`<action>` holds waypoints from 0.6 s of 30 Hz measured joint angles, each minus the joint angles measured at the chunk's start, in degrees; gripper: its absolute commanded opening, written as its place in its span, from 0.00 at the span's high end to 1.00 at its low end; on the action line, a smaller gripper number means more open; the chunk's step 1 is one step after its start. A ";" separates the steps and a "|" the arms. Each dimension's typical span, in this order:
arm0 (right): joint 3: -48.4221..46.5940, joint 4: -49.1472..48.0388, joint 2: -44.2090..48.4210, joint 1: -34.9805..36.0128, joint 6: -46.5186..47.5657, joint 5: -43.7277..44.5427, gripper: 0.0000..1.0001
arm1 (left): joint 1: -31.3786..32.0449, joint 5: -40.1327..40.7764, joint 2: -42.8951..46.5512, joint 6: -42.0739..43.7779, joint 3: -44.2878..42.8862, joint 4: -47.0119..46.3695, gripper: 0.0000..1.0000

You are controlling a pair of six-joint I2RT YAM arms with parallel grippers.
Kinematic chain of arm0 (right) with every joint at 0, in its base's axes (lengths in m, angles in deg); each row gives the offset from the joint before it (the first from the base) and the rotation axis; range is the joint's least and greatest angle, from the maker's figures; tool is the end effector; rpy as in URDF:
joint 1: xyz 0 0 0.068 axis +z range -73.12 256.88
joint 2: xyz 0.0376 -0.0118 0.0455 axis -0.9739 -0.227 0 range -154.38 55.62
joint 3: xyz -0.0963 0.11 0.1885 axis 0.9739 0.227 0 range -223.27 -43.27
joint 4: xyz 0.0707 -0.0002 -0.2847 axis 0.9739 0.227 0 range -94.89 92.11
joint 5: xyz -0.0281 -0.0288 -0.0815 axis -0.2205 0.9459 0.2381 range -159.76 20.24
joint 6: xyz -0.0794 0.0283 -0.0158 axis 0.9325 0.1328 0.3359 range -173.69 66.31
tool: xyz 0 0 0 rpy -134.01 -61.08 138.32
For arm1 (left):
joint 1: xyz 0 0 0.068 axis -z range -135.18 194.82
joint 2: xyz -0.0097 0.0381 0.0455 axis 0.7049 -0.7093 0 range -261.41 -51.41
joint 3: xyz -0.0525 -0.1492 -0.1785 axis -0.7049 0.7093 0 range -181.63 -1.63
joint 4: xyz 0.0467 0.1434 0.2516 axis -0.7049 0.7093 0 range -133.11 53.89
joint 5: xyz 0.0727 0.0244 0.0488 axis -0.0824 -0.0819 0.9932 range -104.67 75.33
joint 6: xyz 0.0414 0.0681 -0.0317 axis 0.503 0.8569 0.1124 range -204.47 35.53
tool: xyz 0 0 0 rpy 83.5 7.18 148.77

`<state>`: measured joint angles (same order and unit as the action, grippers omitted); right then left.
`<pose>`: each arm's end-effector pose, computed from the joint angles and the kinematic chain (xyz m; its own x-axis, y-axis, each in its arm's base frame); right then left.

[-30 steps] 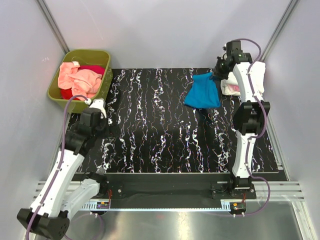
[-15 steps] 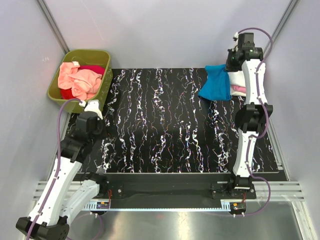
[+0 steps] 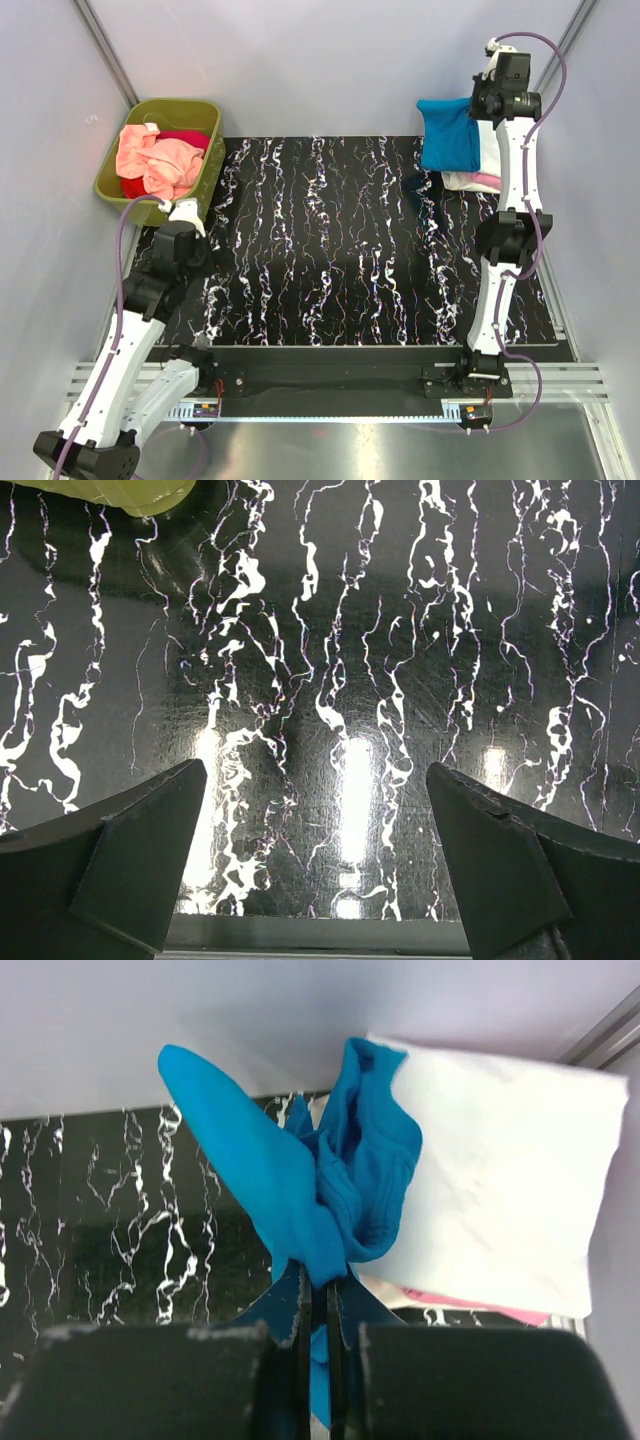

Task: Fold and stack the t-shirts
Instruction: Neatly place the folded tshirt to the corner

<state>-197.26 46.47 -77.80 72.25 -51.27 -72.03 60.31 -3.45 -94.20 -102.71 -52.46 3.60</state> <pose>0.5438 -0.0410 0.3570 -0.5116 -0.0009 -0.8592 0.0252 0.9996 -0.0160 0.2310 -0.0489 0.2744 -0.6080 -0.1501 -0.7796 -0.0786 0.9885 -0.1290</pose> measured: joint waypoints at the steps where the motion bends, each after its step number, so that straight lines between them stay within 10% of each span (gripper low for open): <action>1: -0.39 -0.35 0.02 -0.09 0.13 0.17 1.00 | -0.13 0.02 0.02 -0.02 0.00 0.02 0.01; 18: -1.44 -3.93 6.43 -6.16 -1.20 -2.12 1.00 | -1.62 0.13 0.02 -0.20 0.15 -0.07 0.01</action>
<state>-198.70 42.53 -71.38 66.09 -52.48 -74.15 58.69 -3.32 -94.18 -102.91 -52.31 3.54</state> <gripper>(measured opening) 0.038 0.987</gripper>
